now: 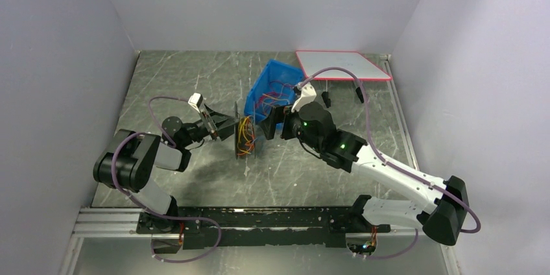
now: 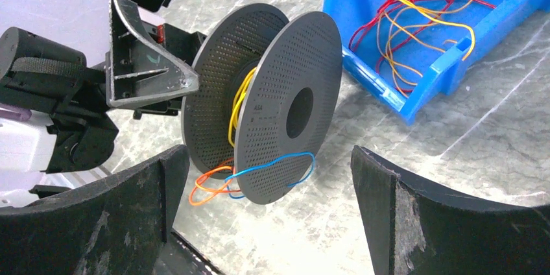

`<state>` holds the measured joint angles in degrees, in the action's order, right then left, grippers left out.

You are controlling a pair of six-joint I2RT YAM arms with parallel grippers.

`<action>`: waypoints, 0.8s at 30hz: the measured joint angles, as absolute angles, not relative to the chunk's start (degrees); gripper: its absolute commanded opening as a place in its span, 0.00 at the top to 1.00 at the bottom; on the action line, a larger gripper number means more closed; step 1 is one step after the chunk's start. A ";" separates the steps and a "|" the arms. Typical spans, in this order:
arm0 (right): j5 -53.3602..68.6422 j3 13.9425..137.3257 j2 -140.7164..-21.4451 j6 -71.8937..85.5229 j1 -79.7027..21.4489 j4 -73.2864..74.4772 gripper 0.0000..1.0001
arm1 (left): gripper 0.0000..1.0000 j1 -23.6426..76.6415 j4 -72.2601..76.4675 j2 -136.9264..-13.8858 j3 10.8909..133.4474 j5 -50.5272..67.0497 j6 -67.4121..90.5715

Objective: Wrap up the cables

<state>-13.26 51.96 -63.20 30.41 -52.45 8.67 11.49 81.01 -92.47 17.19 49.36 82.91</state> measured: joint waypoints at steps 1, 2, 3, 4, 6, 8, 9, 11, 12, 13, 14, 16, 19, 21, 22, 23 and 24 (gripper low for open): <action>-13.26 51.96 -63.37 30.41 -52.45 8.67 0.01 | 0.47 11.44 81.01 -92.47 17.19 49.36 82.96; -13.26 51.96 -63.53 30.41 -52.45 8.67 0.01 | 0.41 11.38 81.01 -92.47 17.19 49.39 82.98; -13.26 51.96 -63.61 30.41 -52.45 8.69 0.01 | 0.35 11.33 81.01 -92.47 17.17 49.41 82.98; -13.26 51.96 -63.70 30.44 -52.45 8.69 0.01 | 0.29 11.31 81.01 -92.47 17.15 49.43 82.98; -13.26 51.96 -63.70 30.44 -52.45 8.69 0.01 | 0.16 11.25 81.03 -92.47 17.04 49.43 82.98; -13.26 51.94 -63.68 30.46 -52.45 8.69 0.01 | 0.00 11.09 81.06 -92.44 16.93 49.45 82.96; -13.26 51.94 -63.70 30.48 -52.45 8.69 0.01 | 0.00 11.00 81.01 -92.44 16.73 49.60 82.74; -13.26 51.94 -63.68 30.65 -52.47 8.69 0.01 | 0.00 10.90 80.86 -92.49 15.84 49.84 82.61; -13.23 51.92 -63.68 30.68 -52.45 8.69 0.01 | 0.00 10.90 80.90 -92.44 15.51 50.09 82.56; -13.26 51.88 -63.68 30.72 -52.45 8.69 0.01 | 0.00 10.90 80.90 -92.33 15.38 50.33 82.48; -13.26 51.86 -63.68 30.81 -52.45 8.73 0.01 | 0.00 10.90 80.90 -92.16 15.33 50.41 82.30; -13.26 51.86 -63.68 30.85 -52.45 8.84 0.01 | 0.00 10.90 80.88 -91.81 15.25 50.48 81.82; -13.26 51.86 -63.68 30.89 -52.47 8.93 0.01 | 0.00 10.90 80.88 -91.02 15.22 50.63 81.38; -13.23 51.86 -63.68 30.92 -52.45 8.93 0.01 | 0.00 10.87 80.90 -90.30 15.16 50.70 80.93; -13.26 51.86 -63.68 30.92 -52.45 8.95 0.01 | 0.00 10.81 80.88 -89.82 15.14 50.74 80.68; -13.26 51.86 -63.68 30.92 -52.45 8.97 0.01 | 0.00 10.74 80.88 -89.47 15.11 50.81 80.44; -13.26 51.86 -63.68 30.92 -52.45 9.02 0.01 | 0.00 10.61 80.88 -89.06 15.07 50.83 80.23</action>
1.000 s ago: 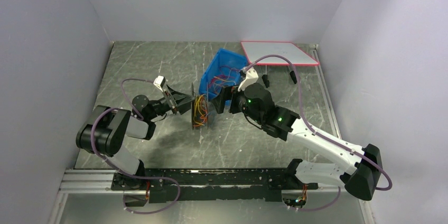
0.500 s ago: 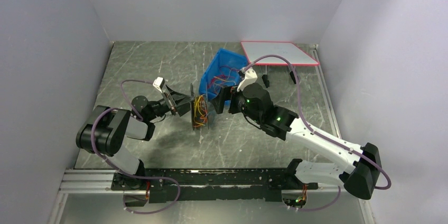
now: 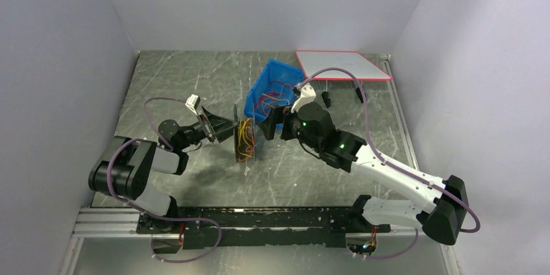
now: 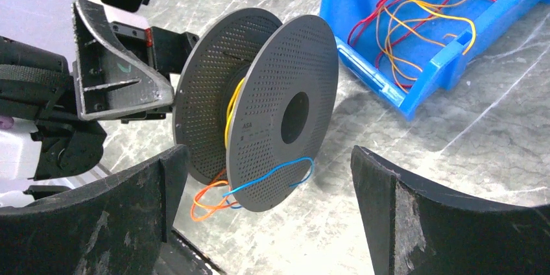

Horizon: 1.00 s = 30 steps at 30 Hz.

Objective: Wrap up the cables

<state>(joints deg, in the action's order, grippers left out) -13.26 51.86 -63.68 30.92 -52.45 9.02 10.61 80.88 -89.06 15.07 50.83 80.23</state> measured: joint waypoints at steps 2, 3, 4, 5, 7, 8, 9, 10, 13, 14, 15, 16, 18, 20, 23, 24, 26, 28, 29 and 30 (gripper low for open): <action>-13.26 51.86 -63.68 30.92 -52.47 9.21 0.01 | 0.00 10.37 80.86 -88.27 14.76 51.05 79.66; -13.23 51.86 -63.68 30.92 -52.47 9.32 0.01 | 0.00 10.22 80.84 -87.96 14.48 51.18 79.31; -13.26 51.86 -63.68 30.92 -52.45 9.43 0.01 | 0.00 10.09 80.79 -87.70 14.26 51.27 79.07; -13.23 51.86 -63.68 30.92 -52.45 9.50 0.01 | 0.00 9.91 80.75 -87.37 14.02 51.40 78.81; -13.26 51.86 -63.68 30.92 -52.47 9.56 0.01 | 0.00 9.63 80.71 -86.85 13.76 51.53 78.26; -13.26 51.86 -63.68 30.92 -52.47 9.63 0.01 | 0.00 9.47 80.66 -86.56 13.67 51.55 78.00; -13.26 51.86 -63.68 30.89 -52.45 9.67 0.01 | 0.00 9.34 80.60 -86.30 13.63 51.62 77.69; -13.23 51.86 -63.68 30.89 -52.47 9.74 0.01 | 0.00 9.21 80.55 -86.04 13.58 51.68 77.32; -13.26 51.86 -63.68 30.89 -52.47 9.76 0.01 | 0.00 9.08 80.29 -85.17 13.58 51.72 76.55; -13.23 51.86 -63.68 30.89 -52.47 9.74 0.01 | 0.00 9.08 80.20 -84.88 13.58 51.75 76.16; -13.23 51.86 -63.68 30.89 -52.47 9.76 0.01 | 0.00 9.06 80.09 -84.66 13.58 51.75 75.81; -13.23 51.86 -63.68 30.89 -52.45 9.76 0.01 | 0.00 9.06 79.94 -84.47 13.58 51.75 75.53; -13.23 51.86 -63.68 30.89 -52.45 9.74 0.01 | 0.00 9.06 79.61 -84.31 13.58 51.75 74.94; -13.23 51.86 -63.68 30.92 -52.45 9.74 0.01 | 0.00 9.04 79.37 -84.31 13.58 51.72 74.32; -13.23 51.83 -63.68 30.92 -52.45 9.72 0.01 | 0.00 9.04 78.98 -84.31 13.58 51.70 73.47; -13.26 51.83 -63.68 30.92 -52.45 9.72 0.01 | 0.00 9.02 78.89 -84.33 13.58 51.70 73.28; -13.23 51.62 -63.68 30.92 -52.45 9.65 0.01 | 0.00 8.93 78.85 -84.53 13.58 51.70 73.19; -13.26 51.33 -63.68 30.94 -52.45 9.72 0.01 | 0.00 8.75 78.85 -84.99 13.58 51.70 73.14; -13.26 51.27 -63.68 30.94 -52.45 9.74 0.01 | 0.00 8.67 78.83 -85.25 13.54 51.66 73.06; -13.26 51.22 -63.68 30.94 -52.47 9.72 0.01 | 0.00 8.64 78.72 -85.41 13.52 51.64 72.99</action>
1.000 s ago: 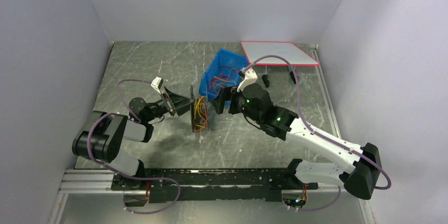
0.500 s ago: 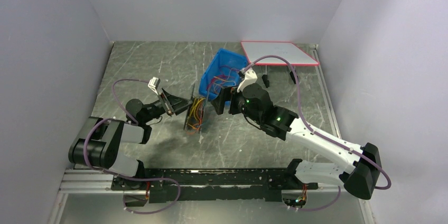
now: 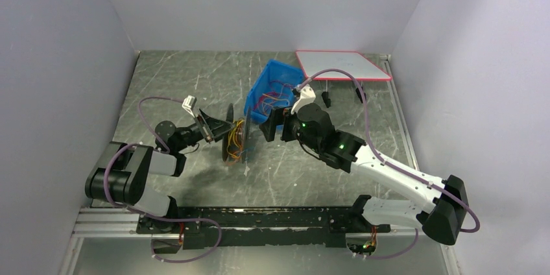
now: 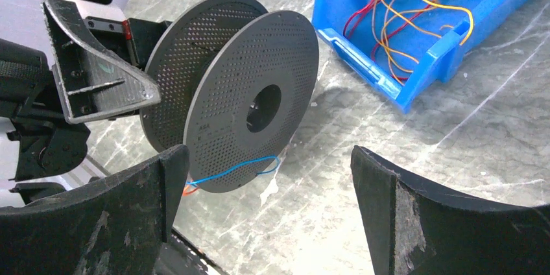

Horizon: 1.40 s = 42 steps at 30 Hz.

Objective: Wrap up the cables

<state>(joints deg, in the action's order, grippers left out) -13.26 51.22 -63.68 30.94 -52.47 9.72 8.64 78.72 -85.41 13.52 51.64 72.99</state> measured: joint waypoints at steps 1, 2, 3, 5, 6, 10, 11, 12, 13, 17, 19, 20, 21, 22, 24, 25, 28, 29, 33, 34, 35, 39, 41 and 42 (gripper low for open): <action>-13.26 51.20 -63.68 30.94 -52.45 9.72 0.01 | 0.00 8.60 78.37 -85.43 13.47 51.62 72.82; -13.26 51.18 -63.68 30.94 -52.45 9.69 0.01 | 0.00 8.54 78.02 -85.43 13.37 51.57 72.64; -13.26 51.13 -63.68 30.94 -52.47 9.69 0.01 | 0.00 8.45 77.58 -85.41 13.28 51.46 72.34; -13.23 51.03 -63.68 30.98 -52.47 9.69 0.01 | 0.00 8.36 76.42 -85.27 13.26 51.24 71.55; -13.23 50.96 -63.68 31.03 -52.45 9.72 0.01 | 0.00 8.32 75.81 -85.01 13.26 51.18 71.11; -13.23 50.94 -63.68 31.11 -52.47 9.67 0.01 | 0.00 8.05 69.71 -80.64 13.28 50.22 68.05; -13.21 50.94 -63.68 31.14 -52.47 9.67 0.01 | 0.00 7.94 68.12 -79.31 13.28 49.91 67.09; -13.19 50.94 -63.68 31.16 -52.45 9.67 0.01 | 0.00 7.88 65.65 -77.69 13.32 49.50 66.02; -13.19 50.92 -63.68 31.20 -52.45 9.67 0.01 | 0.00 7.81 63.07 -76.12 13.34 48.99 64.86; -12.99 50.92 -63.68 31.31 -52.47 9.61 0.01 | 0.00 7.46 52.82 -70.37 14.11 46.26 60.10; -12.97 50.85 -63.68 31.33 -52.45 9.39 0.01 | 0.00 7.38 48.60 -68.40 14.87 44.95 58.00; -12.95 50.76 -63.68 31.38 -52.47 9.28 0.01 | 0.00 7.31 46.72 -67.70 15.20 44.34 57.14; -12.88 50.72 -63.70 31.42 -52.47 9.28 0.01 | 0.00 7.29 45.23 -67.22 15.38 43.70 56.38; -12.82 50.65 -63.70 31.48 -52.47 9.28 0.01 | 0.00 7.25 43.92 -66.92 15.49 43.31 55.83; -12.80 50.61 -63.70 31.53 -52.45 9.28 0.01 | 0.00 7.20 42.09 -66.61 15.68 42.85 55.18; -12.80 50.59 -63.70 31.55 -52.47 9.28 0.01 | 0.00 7.20 41.47 -66.52 15.99 42.70 54.81; -12.80 50.46 -63.72 31.73 -52.47 9.23 0.01 | 0.00 7.18 40.34 -66.46 16.51 42.44 54.39; -12.78 50.39 -63.75 31.75 -52.47 9.26 0.01 | 0.00 7.18 40.18 -66.39 16.51 42.41 54.37; -12.78 50.06 -63.79 31.92 -52.47 9.15 0.01 | 0.00 7.18 39.03 -65.63 16.53 42.19 54.04; -12.78 50.00 -63.81 31.92 -52.45 9.15 0.01 | 0.00 7.18 38.65 -65.49 16.62 42.17 53.89; -12.78 50.00 -63.90 31.94 -52.45 9.13 0.01 | 0.00 7.18 37.95 -65.34 16.88 42.15 53.71; -12.67 50.00 -64.23 31.92 -52.47 8.93 0.01 | 0.00 7.16 34.70 -64.51 18.00 41.25 52.51; -12.62 50.00 -64.47 31.92 -52.47 8.86 0.01 | 0.00 7.16 32.56 -63.77 18.57 40.51 51.70; -12.60 50.00 -64.60 31.92 -52.47 8.86 0.01 | 0.00 7.16 31.14 -63.24 18.94 40.01 51.33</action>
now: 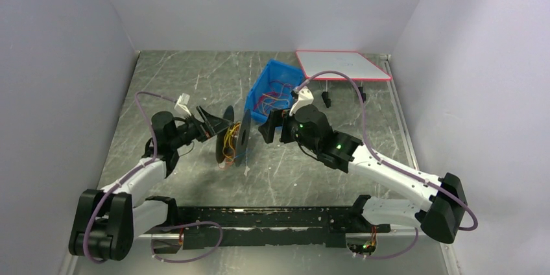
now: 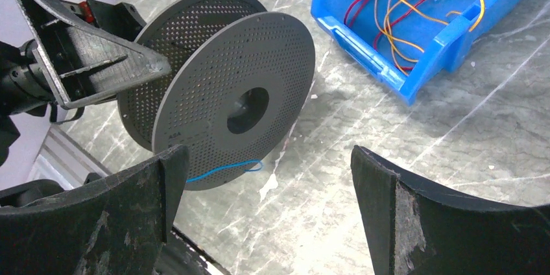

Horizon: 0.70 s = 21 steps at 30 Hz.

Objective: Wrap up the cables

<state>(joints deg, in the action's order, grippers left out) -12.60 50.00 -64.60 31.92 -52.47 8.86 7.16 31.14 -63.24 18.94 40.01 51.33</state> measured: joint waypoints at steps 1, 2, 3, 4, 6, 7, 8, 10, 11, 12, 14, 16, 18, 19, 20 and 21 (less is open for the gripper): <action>-12.60 50.00 -64.69 31.90 -52.45 8.84 0.01 | 0.00 7.16 29.82 -62.72 19.22 39.48 50.89; -12.60 50.00 -64.73 31.88 -52.47 8.86 0.01 | 0.00 7.16 28.82 -62.28 19.38 38.98 50.59; -12.60 50.00 -64.77 31.88 -52.47 8.86 0.01 | 0.00 7.14 27.46 -61.56 19.59 38.30 50.22; -12.62 50.00 -64.77 31.88 -52.47 8.86 0.01 | 0.00 7.14 26.20 -60.93 19.84 37.65 49.84; -12.60 50.00 -64.77 31.86 -52.47 8.84 0.01 | 0.00 7.09 24.01 -59.92 20.25 36.62 49.12; -12.60 50.00 -64.79 31.86 -52.47 8.84 0.01 | 0.00 7.09 23.05 -59.48 20.49 36.21 48.73; -12.60 50.00 -64.84 31.83 -52.47 8.82 0.01 | 0.00 7.09 22.13 -59.22 20.78 35.94 48.36; -12.60 50.00 -65.04 31.79 -52.47 8.75 0.01 | 0.00 7.05 20.73 -59.02 21.28 35.64 47.81; -12.60 50.00 -65.21 31.70 -52.47 8.64 0.01 | 0.00 7.05 19.97 -58.96 21.63 35.57 47.51; -12.60 50.00 -65.43 31.66 -52.47 8.47 0.01 | 0.00 7.05 19.46 -58.94 21.91 35.51 47.27; -12.60 50.00 -65.65 31.59 -52.45 8.43 0.01 | 0.00 7.05 18.33 -58.76 22.31 35.20 46.87; -12.60 50.00 -65.67 31.51 -52.47 8.40 0.01 | 0.00 7.03 17.10 -58.26 22.68 35.07 46.37; -12.60 50.00 -65.67 31.42 -52.45 8.34 0.01 | 0.00 6.98 15.73 -57.58 22.98 34.83 45.78; -12.60 50.00 -65.67 31.38 -52.47 8.29 0.01 | 0.00 6.96 15.25 -57.30 23.07 34.76 45.54; -12.60 50.00 -65.67 31.29 -52.47 8.21 0.01 | 0.00 6.96 14.59 -56.93 23.14 34.72 45.19; -12.58 50.00 -65.67 31.24 -52.47 8.08 0.01 | 0.00 6.94 14.06 -56.64 23.20 34.72 44.95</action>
